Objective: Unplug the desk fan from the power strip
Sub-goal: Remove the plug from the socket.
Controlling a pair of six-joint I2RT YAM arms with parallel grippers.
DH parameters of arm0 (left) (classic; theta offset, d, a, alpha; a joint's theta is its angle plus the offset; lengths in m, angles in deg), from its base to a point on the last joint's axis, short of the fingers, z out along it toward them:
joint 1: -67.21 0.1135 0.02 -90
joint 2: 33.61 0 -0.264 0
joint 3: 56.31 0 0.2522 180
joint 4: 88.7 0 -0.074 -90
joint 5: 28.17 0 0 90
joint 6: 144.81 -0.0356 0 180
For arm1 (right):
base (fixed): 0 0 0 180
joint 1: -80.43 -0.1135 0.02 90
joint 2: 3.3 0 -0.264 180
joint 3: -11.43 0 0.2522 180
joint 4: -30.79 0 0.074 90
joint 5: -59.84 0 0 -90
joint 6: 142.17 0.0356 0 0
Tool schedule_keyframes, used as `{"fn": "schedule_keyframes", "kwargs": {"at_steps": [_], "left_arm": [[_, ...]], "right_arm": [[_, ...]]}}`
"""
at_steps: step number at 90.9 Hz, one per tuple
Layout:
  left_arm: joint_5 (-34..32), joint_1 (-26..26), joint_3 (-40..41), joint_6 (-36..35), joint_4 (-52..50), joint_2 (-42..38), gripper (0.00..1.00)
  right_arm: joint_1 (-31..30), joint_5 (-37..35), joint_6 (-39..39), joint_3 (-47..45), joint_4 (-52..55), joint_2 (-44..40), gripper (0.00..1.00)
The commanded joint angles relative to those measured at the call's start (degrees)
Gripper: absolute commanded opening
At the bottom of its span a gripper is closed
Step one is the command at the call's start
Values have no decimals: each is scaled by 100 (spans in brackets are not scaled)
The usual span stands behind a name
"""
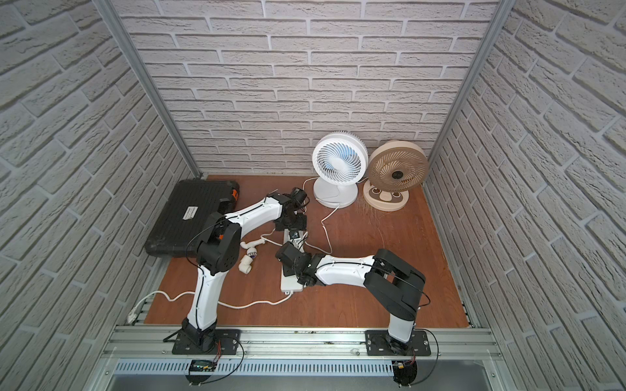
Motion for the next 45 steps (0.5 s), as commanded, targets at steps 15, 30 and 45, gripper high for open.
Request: {"fn": "schedule_keyframes", "kwargs": {"at_steps": [15, 30, 45], "left_arm": [[122, 63, 371, 27, -339, 380, 0], [146, 66, 380, 28, -309, 389, 0], [179, 67, 378, 36, -283, 408, 0]], "right_arm": [[29, 54, 65, -12, 51, -55, 3], [-87, -250, -105, 234, 331, 88, 3], [-244, -625, -264, 454, 529, 227, 3]]}}
